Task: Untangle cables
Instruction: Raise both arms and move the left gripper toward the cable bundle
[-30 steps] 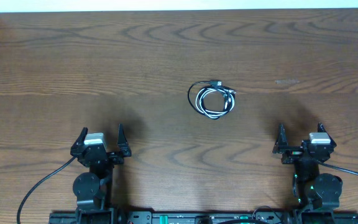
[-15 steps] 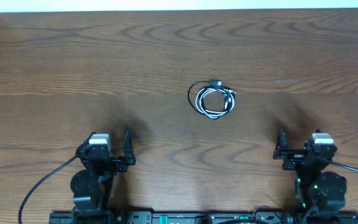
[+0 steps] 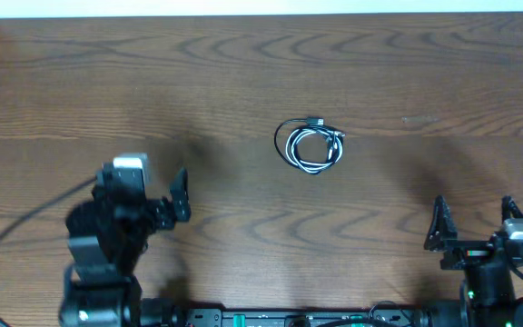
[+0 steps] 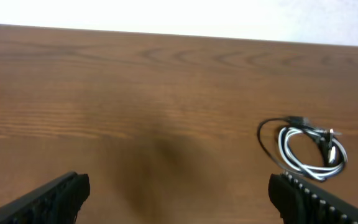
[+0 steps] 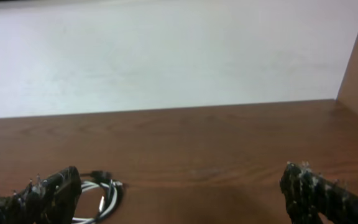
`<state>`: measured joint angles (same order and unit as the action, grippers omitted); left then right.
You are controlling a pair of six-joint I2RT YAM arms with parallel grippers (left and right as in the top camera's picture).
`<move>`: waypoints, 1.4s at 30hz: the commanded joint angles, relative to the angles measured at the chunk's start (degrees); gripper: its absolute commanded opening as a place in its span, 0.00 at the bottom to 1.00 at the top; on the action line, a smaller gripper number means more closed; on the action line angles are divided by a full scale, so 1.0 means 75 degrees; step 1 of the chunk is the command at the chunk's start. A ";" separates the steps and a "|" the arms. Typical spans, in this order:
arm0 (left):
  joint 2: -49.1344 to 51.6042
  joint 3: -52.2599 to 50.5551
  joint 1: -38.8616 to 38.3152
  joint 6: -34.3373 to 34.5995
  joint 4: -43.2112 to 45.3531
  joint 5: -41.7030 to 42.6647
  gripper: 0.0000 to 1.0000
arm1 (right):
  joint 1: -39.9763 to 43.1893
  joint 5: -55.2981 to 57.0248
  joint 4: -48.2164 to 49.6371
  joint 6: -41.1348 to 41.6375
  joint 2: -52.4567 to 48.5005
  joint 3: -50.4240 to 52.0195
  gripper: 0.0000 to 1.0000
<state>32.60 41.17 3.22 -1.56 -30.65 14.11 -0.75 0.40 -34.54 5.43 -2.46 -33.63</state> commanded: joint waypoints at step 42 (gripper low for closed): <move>0.3952 0.3299 0.0032 -0.0583 -0.1241 0.2232 0.15 | 0.0052 -0.0927 -0.3774 -0.1311 -1.0570 -0.7449 0.86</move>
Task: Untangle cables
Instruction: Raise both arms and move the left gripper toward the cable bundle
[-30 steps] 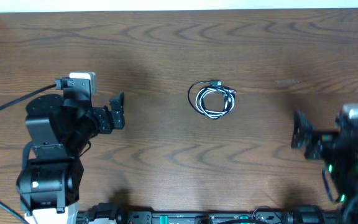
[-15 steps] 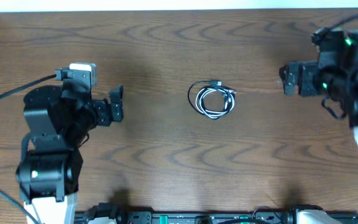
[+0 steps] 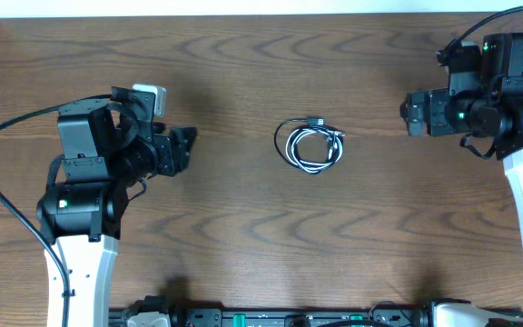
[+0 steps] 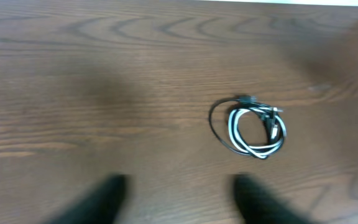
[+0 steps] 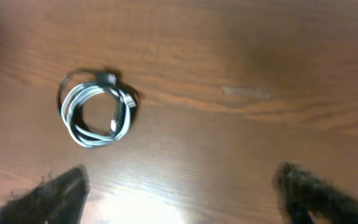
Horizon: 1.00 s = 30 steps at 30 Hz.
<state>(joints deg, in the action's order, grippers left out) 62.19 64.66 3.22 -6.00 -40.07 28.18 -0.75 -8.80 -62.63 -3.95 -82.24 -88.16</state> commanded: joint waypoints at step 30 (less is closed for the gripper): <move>0.2672 0.0166 -0.1183 0.0574 0.1830 0.0530 1.00 | 0.0347 0.0321 0.0536 -0.0099 -0.0664 -0.0178 0.95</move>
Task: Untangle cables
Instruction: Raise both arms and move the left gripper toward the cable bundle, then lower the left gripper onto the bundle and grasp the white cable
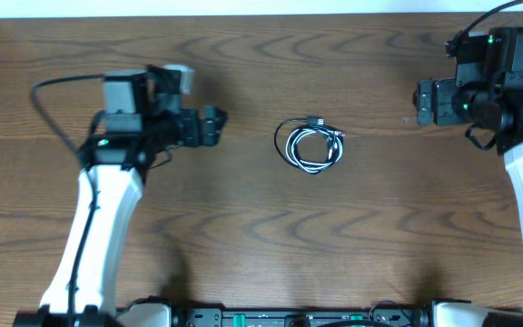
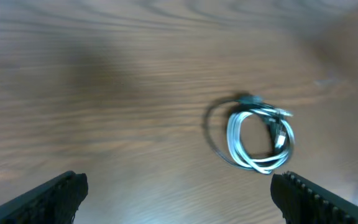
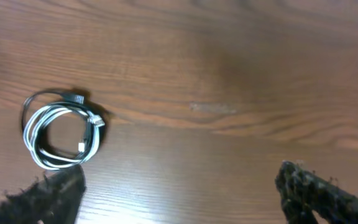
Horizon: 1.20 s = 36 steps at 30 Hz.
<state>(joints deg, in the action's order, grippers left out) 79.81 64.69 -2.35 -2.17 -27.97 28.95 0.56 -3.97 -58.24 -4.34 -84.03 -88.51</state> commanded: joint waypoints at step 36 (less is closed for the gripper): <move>0.3637 0.0163 -0.3264 0.0070 0.2524 -0.0245 0.92 | 0.0600 -0.0350 0.0000 0.1005 -0.1641 -0.0122 0.93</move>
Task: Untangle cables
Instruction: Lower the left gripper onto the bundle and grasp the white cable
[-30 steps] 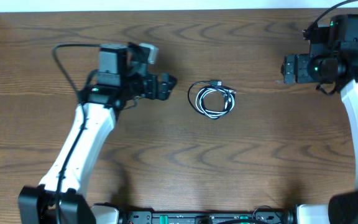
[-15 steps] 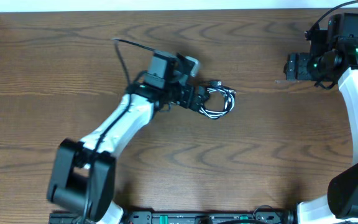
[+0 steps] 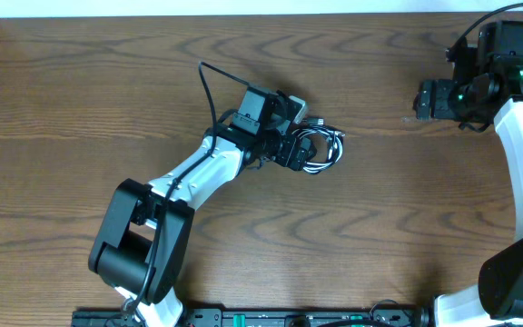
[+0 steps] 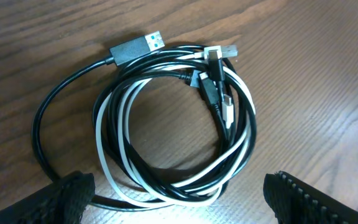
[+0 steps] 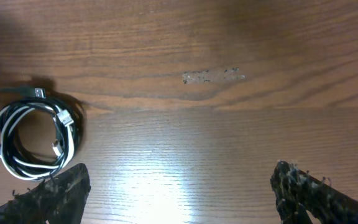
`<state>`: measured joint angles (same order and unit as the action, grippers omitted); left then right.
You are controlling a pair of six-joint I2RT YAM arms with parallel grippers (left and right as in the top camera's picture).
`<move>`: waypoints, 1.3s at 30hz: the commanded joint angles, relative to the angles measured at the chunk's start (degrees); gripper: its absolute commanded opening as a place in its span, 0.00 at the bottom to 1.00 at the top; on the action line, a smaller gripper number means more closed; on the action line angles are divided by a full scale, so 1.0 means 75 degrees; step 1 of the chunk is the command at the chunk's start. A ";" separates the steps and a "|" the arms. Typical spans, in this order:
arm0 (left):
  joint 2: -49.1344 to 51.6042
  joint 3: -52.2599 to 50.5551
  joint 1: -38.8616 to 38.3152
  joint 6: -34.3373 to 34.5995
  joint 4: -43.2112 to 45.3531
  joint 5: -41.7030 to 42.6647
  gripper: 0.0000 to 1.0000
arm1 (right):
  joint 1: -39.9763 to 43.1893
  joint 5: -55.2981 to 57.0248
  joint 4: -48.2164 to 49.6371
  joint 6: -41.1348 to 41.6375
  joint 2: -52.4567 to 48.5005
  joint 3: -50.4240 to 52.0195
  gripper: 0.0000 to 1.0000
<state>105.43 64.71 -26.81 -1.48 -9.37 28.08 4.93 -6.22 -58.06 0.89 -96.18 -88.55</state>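
A small coil of black and white cables (image 3: 318, 148) lies on the brown wooden table near its middle; its plugs bunch at the coil's top right (image 4: 213, 59). My left gripper (image 3: 291, 145) hangs open right over the coil's left side, its fingertips (image 4: 67, 190) straddling the coil's near edge. My right gripper (image 3: 428, 98) stands open above the bare table at the far right, well away from the coil (image 5: 33, 140), which shows at the left of the right wrist view.
The wooden table (image 3: 243, 245) runs to a white wall at the back. A faint pale scuff (image 5: 213, 76) marks the wood between the coil and my right gripper. A raised wooden edge stands at the far left.
My left arm has stretched right across the table, and its open gripper is now just over the coil instead of well left of it. My right gripper stays about where it was.
Both grippers first sat low at the table's front corners, open. Then both arms were raised, the left at mid-left, the right at the far right. The left gripper then stood closer to the coil and is now over it, while the coil lies unmoved.
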 commanded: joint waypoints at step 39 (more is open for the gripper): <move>0.0941 0.0160 -0.0073 0.0612 0.0985 -0.0294 0.81 | 0.0015 -0.0941 -0.0006 0.0017 -0.0020 -0.0085 0.95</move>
<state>110.85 64.71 -27.14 3.01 -2.28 24.71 4.93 -10.94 -58.04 1.89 -96.18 -88.55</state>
